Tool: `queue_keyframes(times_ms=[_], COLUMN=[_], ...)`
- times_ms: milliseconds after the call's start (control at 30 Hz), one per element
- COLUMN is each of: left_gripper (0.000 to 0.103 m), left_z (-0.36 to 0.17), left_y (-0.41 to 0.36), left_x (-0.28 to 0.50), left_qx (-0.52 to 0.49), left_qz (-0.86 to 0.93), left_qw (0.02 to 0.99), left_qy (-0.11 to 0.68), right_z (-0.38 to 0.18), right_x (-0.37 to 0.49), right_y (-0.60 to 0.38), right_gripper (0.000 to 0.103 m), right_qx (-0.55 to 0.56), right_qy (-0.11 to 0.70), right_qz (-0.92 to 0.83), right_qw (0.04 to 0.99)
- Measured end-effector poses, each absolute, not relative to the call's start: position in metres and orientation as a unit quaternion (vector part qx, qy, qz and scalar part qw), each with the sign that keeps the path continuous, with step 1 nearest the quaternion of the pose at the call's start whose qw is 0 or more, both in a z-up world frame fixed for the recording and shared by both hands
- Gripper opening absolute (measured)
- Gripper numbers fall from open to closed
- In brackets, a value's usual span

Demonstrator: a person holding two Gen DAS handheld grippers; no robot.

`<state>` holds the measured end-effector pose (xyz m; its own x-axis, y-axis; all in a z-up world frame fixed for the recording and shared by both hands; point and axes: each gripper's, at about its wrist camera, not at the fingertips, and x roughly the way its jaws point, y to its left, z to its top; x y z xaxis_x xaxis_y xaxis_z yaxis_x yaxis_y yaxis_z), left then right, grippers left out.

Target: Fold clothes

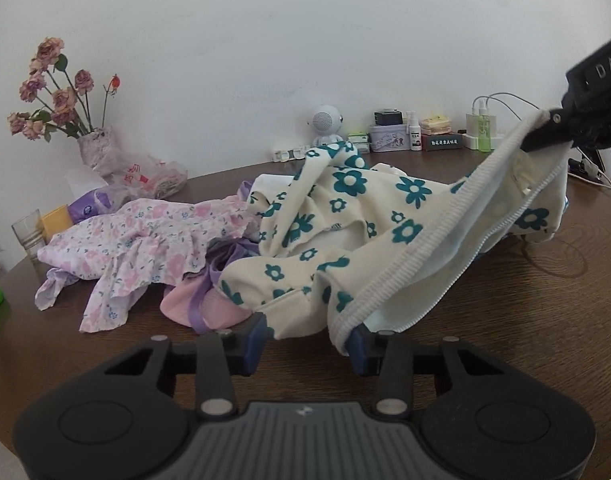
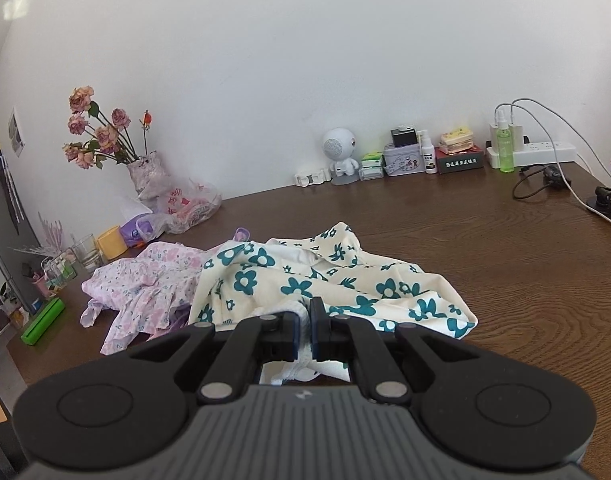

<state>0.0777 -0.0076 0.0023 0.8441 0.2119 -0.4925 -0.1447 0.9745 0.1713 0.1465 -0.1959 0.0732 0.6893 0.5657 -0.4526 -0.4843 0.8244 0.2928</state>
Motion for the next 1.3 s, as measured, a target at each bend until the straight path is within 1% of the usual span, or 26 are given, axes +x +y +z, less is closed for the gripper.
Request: queue_keyframes(times_ms=[67, 100, 133, 200, 400, 567, 633, 667, 700, 1067, 1300], left_gripper=[0.026, 0.023, 0.018, 0.014, 0.013, 0.016, 0.013, 0.007, 0.003, 0.002, 0.002], left_z=[0.004, 0.005, 0.006, 0.007, 0.007, 0.003, 0.002, 0.002, 0.003, 0.006, 0.015], left_y=[-0.002, -0.001, 0.0, 0.0, -0.004, -0.005, -0.005, -0.004, -0.003, 0.0, 0.003], left_x=[0.076, 0.075, 0.075, 0.074, 0.076, 0.085, 0.087, 0.087, 0.087, 0.08, 0.083], left_qx=[0.053, 0.051, 0.049, 0.047, 0.042, 0.032, 0.028, 0.027, 0.026, 0.02, 0.031], left_qz=[0.088, 0.084, 0.08, 0.072, 0.064, 0.054, 0.049, 0.044, 0.039, 0.026, 0.015], left_qw=[0.96, 0.96, 0.961, 0.961, 0.961, 0.96, 0.96, 0.961, 0.962, 0.964, 0.963], left_qy=[0.262, 0.262, 0.261, 0.261, 0.264, 0.272, 0.274, 0.272, 0.27, 0.263, 0.266], right_z=[0.071, 0.07, 0.069, 0.067, 0.057, 0.047, 0.045, 0.044, 0.044, 0.029, 0.033], right_x=[0.147, 0.147, 0.147, 0.147, 0.149, 0.148, 0.147, 0.147, 0.146, 0.142, 0.14], right_y=[-0.199, -0.2, -0.202, -0.205, -0.214, -0.215, -0.214, -0.214, -0.214, -0.213, -0.214], right_gripper=[0.005, 0.005, 0.005, 0.005, 0.005, 0.005, 0.005, 0.005, 0.005, 0.005, 0.005], right_qx=[0.077, 0.078, 0.079, 0.081, 0.083, 0.073, 0.069, 0.067, 0.064, 0.039, 0.029], right_qy=[0.271, 0.271, 0.271, 0.271, 0.28, 0.288, 0.289, 0.289, 0.289, 0.302, 0.303], right_qz=[0.282, 0.279, 0.277, 0.272, 0.258, 0.248, 0.243, 0.24, 0.237, 0.214, 0.214], right_qw=[0.917, 0.918, 0.919, 0.92, 0.921, 0.922, 0.923, 0.924, 0.925, 0.928, 0.928])
